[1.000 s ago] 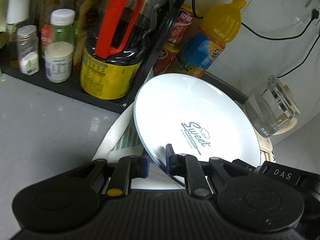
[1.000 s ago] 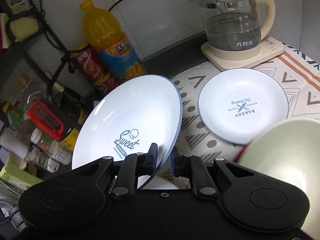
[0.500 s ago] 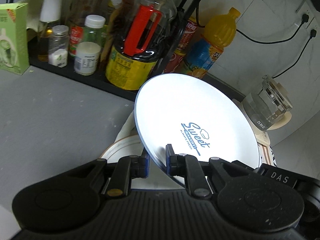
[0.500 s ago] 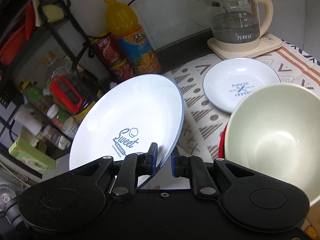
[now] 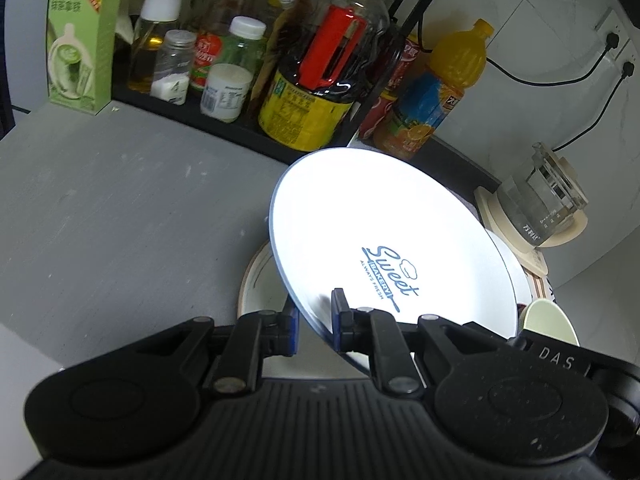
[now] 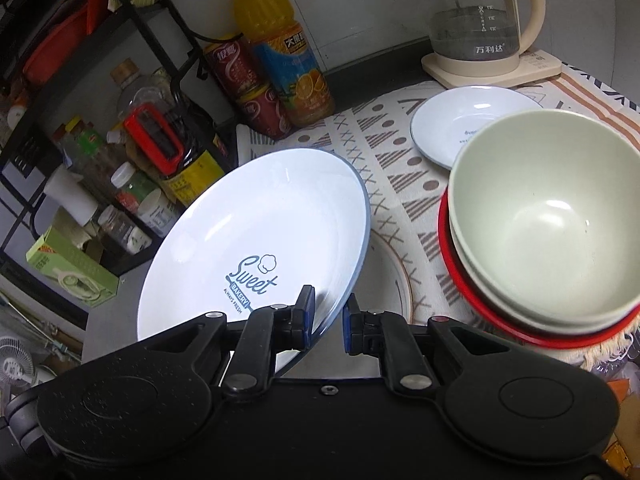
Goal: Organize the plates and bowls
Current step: 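Lift the 'Sweet' plate with both grippers and carry it over the flower plate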
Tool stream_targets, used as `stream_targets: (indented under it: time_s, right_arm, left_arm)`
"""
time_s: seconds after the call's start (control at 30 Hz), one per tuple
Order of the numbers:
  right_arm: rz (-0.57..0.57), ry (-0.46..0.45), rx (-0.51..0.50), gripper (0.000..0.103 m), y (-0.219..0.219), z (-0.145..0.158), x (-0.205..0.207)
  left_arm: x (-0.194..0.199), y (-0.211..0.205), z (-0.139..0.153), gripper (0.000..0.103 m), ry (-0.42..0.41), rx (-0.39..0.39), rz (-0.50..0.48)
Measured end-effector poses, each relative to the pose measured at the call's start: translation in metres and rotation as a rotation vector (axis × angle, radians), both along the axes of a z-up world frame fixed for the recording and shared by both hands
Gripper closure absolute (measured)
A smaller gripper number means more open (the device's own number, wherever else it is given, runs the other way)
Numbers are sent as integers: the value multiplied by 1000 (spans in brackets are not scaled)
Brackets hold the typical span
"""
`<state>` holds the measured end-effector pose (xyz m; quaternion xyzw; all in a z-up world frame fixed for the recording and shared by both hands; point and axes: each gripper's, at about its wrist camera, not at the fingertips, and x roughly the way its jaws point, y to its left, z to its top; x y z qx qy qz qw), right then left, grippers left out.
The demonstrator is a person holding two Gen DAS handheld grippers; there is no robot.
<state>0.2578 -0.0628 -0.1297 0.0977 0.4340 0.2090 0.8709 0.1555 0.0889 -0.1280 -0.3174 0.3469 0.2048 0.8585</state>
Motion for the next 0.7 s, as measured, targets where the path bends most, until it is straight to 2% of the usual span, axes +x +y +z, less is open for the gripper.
stream_targets:
  time_s: [0.37,0.7]
  right_arm:
    - [10,28,-42,89,1,-18,-12]
    - [11,55,-86,89,7,-26,-6]
  left_arm:
    - [-16,-2,-16,89,36,-10,-11]
    - [-10,0,-31,89,80,-23,-30]
